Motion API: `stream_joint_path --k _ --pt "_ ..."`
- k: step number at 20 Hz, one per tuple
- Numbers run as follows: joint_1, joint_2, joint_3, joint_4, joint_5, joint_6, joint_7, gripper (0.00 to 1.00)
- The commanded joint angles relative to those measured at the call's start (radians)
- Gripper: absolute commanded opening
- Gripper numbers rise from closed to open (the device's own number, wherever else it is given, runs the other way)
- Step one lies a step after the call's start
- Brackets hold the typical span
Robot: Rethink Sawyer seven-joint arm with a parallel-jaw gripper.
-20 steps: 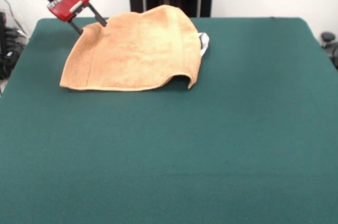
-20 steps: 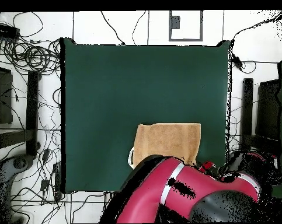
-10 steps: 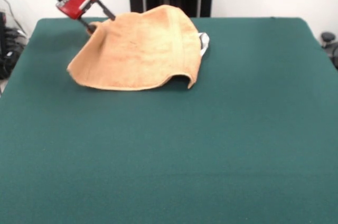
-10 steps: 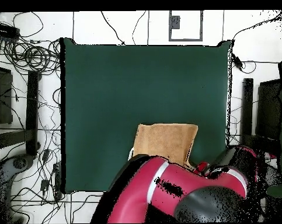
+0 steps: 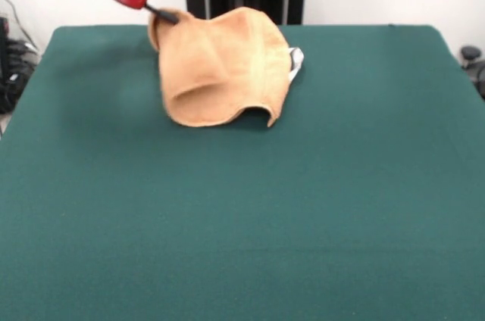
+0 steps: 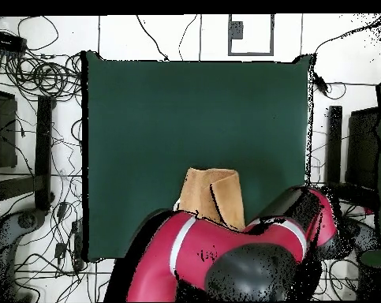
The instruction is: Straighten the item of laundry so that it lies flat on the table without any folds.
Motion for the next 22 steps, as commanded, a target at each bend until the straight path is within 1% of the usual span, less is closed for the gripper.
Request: stream_joint_path --k 1,10,18,20,21,22 --pt "0.052 0.104 0.102 0.038 -0.026 -0.097 0.397 1.0" --pt "0.063 0.086 0.069 0.046 -0.021 -0.107 0.41 1.0" --pt "0.056 0.079 0.051 0.069 -0.01 -0.079 0.376 1.0" --pt "0.047 0.068 0.049 0.065 0.021 -0.012 0.325 1.0" --pt "0.037 0.048 0.037 0.067 0.073 0.091 0.253 1.0" --pt "0.03 0.038 0.029 0.069 0.106 0.153 0.218 1.0"
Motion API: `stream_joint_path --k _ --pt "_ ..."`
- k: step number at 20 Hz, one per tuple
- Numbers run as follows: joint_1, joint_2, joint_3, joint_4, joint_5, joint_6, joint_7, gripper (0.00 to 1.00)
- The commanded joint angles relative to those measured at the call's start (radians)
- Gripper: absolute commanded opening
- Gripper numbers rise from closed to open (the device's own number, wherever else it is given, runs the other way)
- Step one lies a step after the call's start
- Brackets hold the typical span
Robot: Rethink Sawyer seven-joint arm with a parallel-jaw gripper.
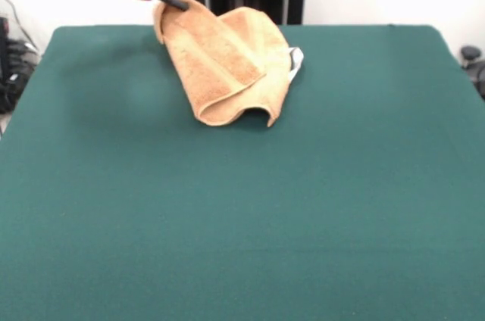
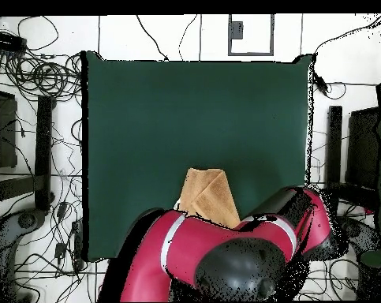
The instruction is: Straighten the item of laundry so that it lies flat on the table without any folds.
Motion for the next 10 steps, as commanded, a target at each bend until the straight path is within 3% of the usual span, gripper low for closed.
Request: stream_joint_path --k 1,5,10 --pt "-0.006 -0.002 0.038 0.062 0.179 0.32 0.056 1.0" --pt "-0.023 -0.081 -0.004 0.131 0.374 0.6 -0.127 1.0" --pt "-0.045 -0.206 -0.019 0.233 0.545 0.754 -0.353 1.0"
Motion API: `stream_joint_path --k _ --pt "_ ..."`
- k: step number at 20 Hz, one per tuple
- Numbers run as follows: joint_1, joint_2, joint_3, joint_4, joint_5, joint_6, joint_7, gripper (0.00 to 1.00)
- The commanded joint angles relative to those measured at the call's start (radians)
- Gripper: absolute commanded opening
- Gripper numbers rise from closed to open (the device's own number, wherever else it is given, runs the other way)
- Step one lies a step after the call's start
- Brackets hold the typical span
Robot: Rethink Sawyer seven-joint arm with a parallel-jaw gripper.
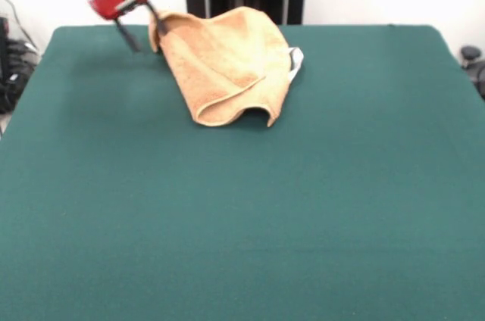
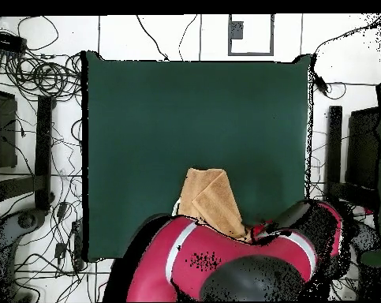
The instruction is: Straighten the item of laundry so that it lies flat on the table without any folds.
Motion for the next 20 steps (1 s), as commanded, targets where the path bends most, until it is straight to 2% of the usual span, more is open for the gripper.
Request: stream_joint_path --k 1,4,8,10,12,13,15,17,20 --pt "-0.012 -0.133 0.05 0.165 0.269 0.313 -0.399 1.0" --pt "-0.02 -0.165 0.076 0.183 0.352 0.366 -0.479 1.0" --pt "0.0 -0.176 0.089 0.162 0.333 0.389 -0.444 1.0" --pt "0.012 -0.17 0.095 0.144 0.283 0.379 -0.382 1.0" --pt "0.02 -0.128 0.118 0.101 0.174 0.306 -0.234 1.0" --pt "0.036 -0.082 0.132 0.062 0.065 0.22 -0.075 1.0" --pt "0.043 -0.042 0.161 0.024 -0.056 0.097 0.07 1.0" --pt "0.04 -0.029 0.187 0.017 -0.105 0.032 0.123 1.0" --pt "0.034 -0.019 0.212 0.023 -0.12 -0.003 0.155 1.0"
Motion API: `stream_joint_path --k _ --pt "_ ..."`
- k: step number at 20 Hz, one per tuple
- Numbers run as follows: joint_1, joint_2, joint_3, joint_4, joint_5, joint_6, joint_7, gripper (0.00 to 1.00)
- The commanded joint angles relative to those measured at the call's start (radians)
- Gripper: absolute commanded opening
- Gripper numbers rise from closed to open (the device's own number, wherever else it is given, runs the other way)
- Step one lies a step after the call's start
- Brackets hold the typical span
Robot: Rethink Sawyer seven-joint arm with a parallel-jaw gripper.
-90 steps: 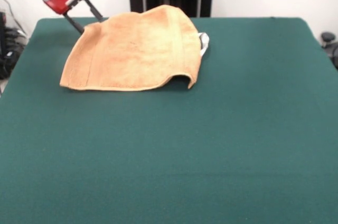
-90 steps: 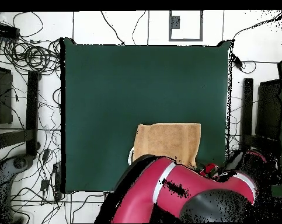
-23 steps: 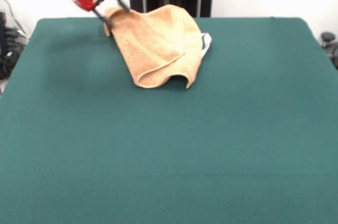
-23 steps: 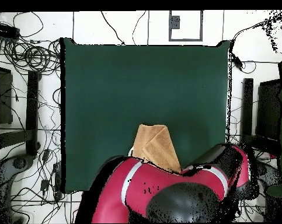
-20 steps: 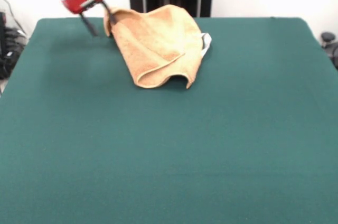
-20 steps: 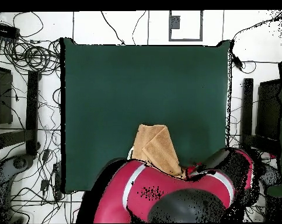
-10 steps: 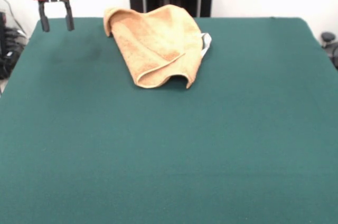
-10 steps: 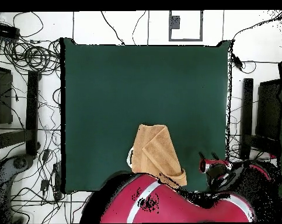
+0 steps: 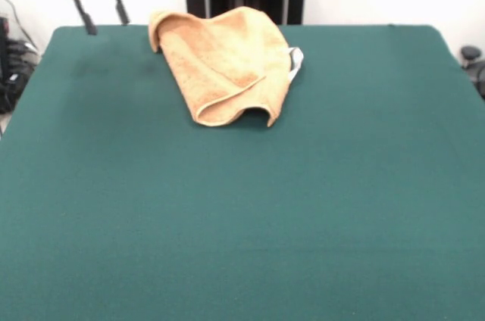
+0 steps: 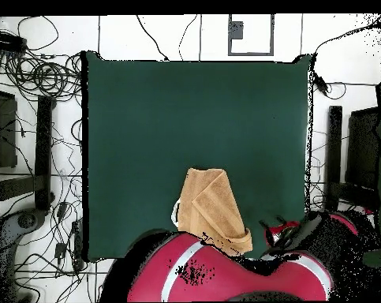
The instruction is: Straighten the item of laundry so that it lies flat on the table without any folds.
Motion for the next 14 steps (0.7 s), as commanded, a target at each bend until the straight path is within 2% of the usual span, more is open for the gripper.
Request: stream_joint_path --k 1,7,14 --pt "0.037 0.105 0.225 -0.04 -0.077 -0.17 0.296 1.0" --pt "0.061 0.121 0.232 -0.05 -0.092 -0.251 0.379 1.0" --pt "0.096 0.134 0.208 -0.08 -0.094 -0.278 0.439 1.0"
